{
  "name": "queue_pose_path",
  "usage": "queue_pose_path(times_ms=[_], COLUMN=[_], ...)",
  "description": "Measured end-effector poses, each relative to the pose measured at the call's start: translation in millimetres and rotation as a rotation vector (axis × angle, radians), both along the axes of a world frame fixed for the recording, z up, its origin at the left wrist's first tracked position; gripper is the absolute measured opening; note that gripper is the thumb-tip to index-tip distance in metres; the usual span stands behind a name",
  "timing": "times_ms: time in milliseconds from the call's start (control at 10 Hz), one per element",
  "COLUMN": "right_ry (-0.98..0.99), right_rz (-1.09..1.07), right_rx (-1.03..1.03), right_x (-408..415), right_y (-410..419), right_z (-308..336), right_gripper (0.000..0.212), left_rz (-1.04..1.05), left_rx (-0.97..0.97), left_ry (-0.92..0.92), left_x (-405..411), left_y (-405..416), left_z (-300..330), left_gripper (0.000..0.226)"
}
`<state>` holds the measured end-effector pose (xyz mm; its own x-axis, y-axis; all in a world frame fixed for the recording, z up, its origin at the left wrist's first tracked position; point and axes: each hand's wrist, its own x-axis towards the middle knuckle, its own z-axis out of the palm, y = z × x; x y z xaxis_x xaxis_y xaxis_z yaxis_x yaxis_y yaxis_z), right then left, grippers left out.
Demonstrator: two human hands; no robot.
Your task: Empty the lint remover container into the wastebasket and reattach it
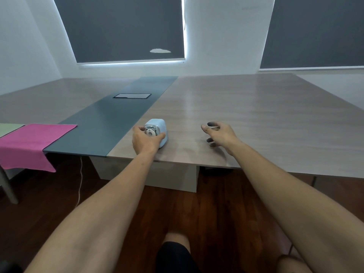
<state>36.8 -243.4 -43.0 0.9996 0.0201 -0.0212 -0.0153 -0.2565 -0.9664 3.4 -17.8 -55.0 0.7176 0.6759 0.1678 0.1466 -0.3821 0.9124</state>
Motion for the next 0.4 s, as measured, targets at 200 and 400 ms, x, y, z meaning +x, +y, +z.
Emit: queue_pose_path(times_ms=[200, 400], right_ry=[-0.242, -0.264], right_rz=[-0.148, -0.239], right_rx=[-0.376, -0.799], right_x=[1.7, 0.1], right_y=[-37.3, -76.5], right_z=[-7.1, -18.3], right_gripper=[0.042, 0.061], left_rz=[0.015, 0.078], left_rx=[0.061, 0.428], left_ry=[0.01, -0.185], left_x=[8.8, 5.7], left_y=[-2.1, -34.4], left_z=[-4.7, 20.0], left_gripper=[0.078, 0.096])
